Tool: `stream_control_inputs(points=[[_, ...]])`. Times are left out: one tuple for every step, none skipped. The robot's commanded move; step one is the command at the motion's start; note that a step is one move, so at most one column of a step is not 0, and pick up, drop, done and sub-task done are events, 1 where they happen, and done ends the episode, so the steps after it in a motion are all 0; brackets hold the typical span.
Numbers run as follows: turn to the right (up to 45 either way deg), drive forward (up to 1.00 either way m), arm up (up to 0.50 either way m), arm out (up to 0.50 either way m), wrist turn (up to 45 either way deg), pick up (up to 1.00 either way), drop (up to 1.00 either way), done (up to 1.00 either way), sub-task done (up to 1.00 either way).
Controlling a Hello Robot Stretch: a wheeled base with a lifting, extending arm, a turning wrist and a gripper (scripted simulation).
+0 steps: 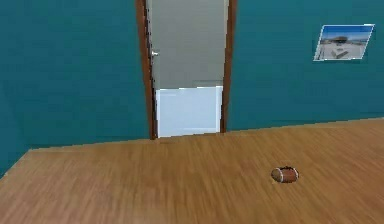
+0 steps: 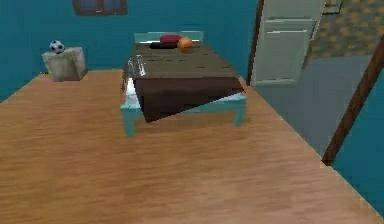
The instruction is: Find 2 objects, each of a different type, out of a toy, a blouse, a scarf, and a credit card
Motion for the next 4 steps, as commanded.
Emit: stream_control_inputs(points=[[0.0, 1.00, 0.00, 0.00, 0.0, 0.00, 0.00, 0.00, 0.00], [0.0, 1.00, 0.00, 0.00, 0.0, 0.00, 0.00, 0.00, 0.00], [0.0, 0.55, 0.00, 0.00, 0.0, 0.00, 0.00, 0.00, 0.00], [45.0, 0.00, 0.00, 0.00, 0.0, 0.00, 0.00, 0.00, 0.00]])
